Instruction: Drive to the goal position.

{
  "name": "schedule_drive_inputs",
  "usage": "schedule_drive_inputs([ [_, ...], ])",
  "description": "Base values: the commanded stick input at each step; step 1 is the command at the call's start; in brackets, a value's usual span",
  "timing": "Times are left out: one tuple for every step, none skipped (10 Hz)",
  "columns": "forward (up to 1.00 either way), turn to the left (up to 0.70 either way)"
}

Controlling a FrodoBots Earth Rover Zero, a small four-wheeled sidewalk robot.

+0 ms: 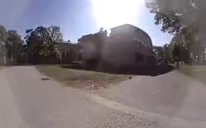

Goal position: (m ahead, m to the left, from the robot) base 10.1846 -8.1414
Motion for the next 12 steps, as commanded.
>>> schedule_drive_inputs([
  [0.00,-0.45],
  [0.00,-0.45],
  [0.00,-0.45],
  [0.00,-0.45],
  [0.00,-0.45],
  [0.00,-0.45],
  [0.00,-0.45],
  [0.04,-0.50],
  [0.11,-0.11],
  [0.16,0.00],
  [0.26,0.00],
  [0.45,0.00],
])
